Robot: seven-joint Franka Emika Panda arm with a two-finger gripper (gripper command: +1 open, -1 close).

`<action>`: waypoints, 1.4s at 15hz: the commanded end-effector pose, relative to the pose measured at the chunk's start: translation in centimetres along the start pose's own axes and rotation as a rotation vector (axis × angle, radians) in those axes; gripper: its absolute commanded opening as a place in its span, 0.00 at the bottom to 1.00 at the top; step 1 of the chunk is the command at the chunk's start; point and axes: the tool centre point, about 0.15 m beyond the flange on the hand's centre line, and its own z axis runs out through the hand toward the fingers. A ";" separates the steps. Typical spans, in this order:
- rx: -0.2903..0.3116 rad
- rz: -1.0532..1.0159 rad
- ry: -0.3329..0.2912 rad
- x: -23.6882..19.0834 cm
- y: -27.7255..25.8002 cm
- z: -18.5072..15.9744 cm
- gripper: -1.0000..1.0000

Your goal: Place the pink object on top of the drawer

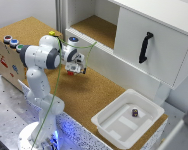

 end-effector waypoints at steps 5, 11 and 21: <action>-0.025 -0.123 0.097 4.9 -1.7 -12.0 0.00; 0.106 -0.446 0.033 7.0 -9.3 -22.8 0.00; 0.194 -0.983 -0.078 5.5 -24.2 -23.9 0.00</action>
